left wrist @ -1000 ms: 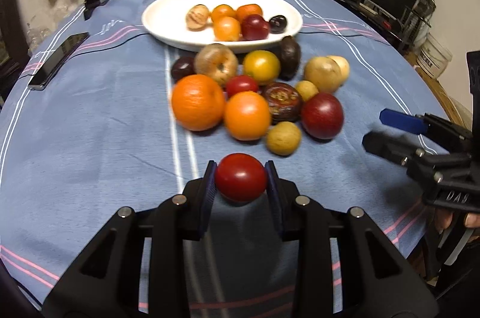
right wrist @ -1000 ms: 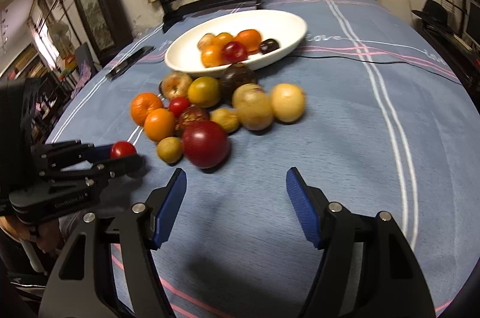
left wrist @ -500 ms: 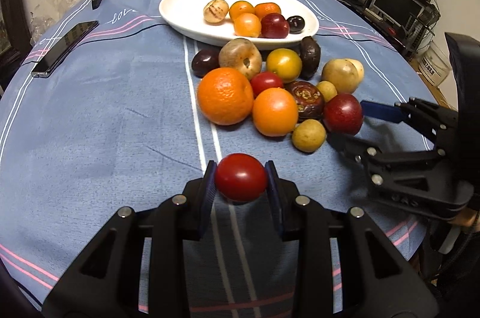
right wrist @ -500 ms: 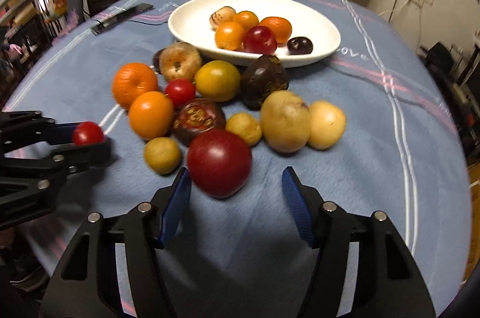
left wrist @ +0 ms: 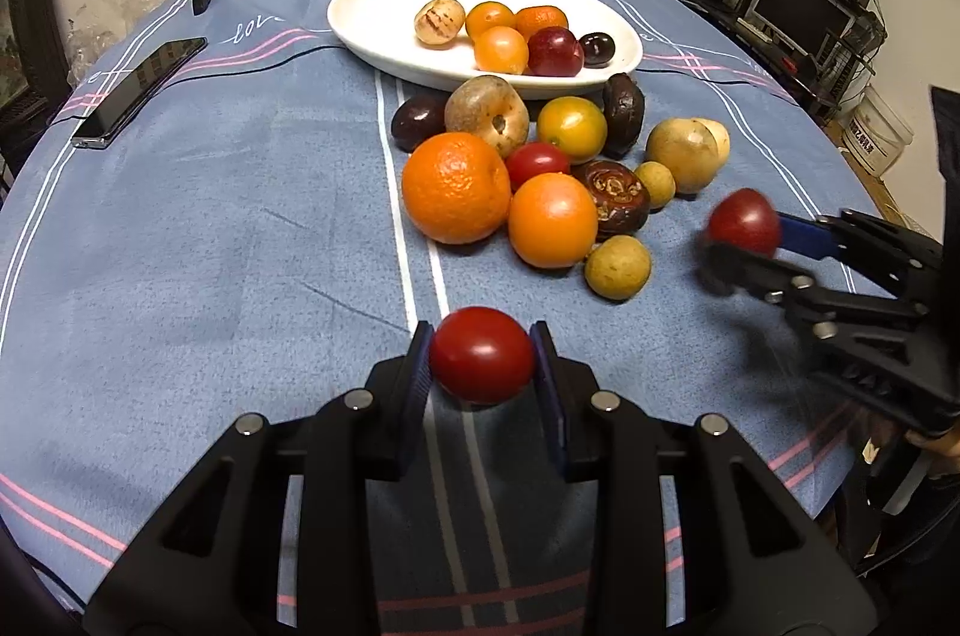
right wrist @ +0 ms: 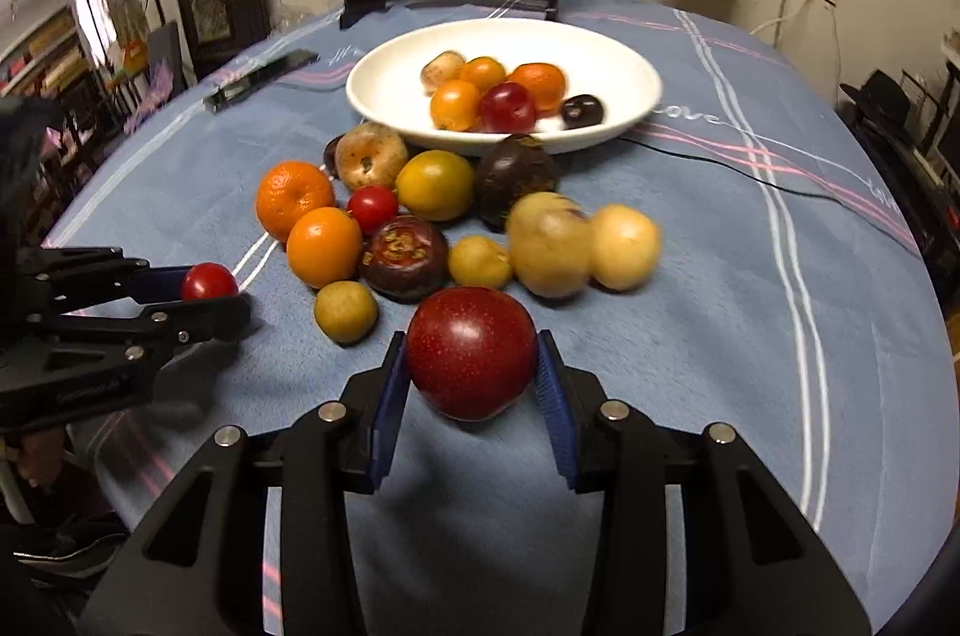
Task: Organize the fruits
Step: 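Grasp a red tomato with the left tool while the right grasps a red plum, then carry the tomato and red plum onto the white plate and open both tools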
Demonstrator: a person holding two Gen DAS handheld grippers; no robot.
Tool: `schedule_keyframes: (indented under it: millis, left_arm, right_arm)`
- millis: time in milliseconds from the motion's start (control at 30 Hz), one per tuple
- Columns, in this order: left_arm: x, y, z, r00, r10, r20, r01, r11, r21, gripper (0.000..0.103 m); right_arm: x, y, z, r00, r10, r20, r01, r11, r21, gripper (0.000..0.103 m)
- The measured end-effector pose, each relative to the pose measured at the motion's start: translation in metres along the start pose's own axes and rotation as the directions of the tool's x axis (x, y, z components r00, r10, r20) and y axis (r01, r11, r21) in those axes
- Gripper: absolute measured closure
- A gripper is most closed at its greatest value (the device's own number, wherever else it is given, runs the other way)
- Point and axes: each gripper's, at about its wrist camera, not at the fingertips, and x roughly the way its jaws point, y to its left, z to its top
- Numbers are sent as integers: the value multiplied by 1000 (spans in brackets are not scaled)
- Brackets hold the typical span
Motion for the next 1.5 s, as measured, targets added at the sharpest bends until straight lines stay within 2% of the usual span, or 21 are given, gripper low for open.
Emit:
schedule_keyframes:
  millis: [233, 333, 433, 533, 800, 900, 1067, 1267, 1433, 1500]
  left_arm:
    - [-13, -4, 10, 999, 12, 34, -13, 1000, 8, 70]
    - [-17, -2, 20, 999, -7, 39, 7, 1000, 11, 70]
    - [-27, 3, 41, 997, -26, 69, 26, 1000, 1, 70]
    - [-35, 6, 67, 993, 2, 121, -4, 1000, 15, 70]
    - [-26, 9, 128, 983, 31, 183, -34, 999, 11, 70]
    - [-16, 9, 144, 981, 17, 191, -18, 1000, 5, 70]
    - [18, 14, 164, 986, 31, 162, -30, 999, -13, 70]
    - [57, 23, 170, 994, 42, 103, -38, 998, -39, 70]
    - [74, 32, 173, 996, 48, 77, -43, 997, -63, 70]
    - [78, 35, 173, 995, 55, 88, -49, 996, -78, 62]
  right_arm:
    - [-33, -23, 1, 996, 2, 85, -8, 998, 63, 61]
    - [-44, -31, 7, 992, 17, 129, -28, 996, 86, 61]
    - [-49, -38, 19, 988, 23, 153, -39, 995, 97, 61]
    - [-53, -43, 33, 985, 23, 172, -42, 993, 111, 61]
    - [-43, -49, 85, 971, 22, 237, -56, 989, 136, 61]
    - [-30, -47, 102, 971, 17, 239, -51, 989, 137, 61]
    - [5, -44, 130, 979, 39, 201, -63, 991, 118, 61]
    - [53, -46, 149, 992, 44, 120, -59, 991, 123, 61]
    - [80, -47, 157, 996, 44, 79, -55, 988, 143, 61]
    - [91, -48, 159, 997, 53, 55, -61, 986, 158, 61]
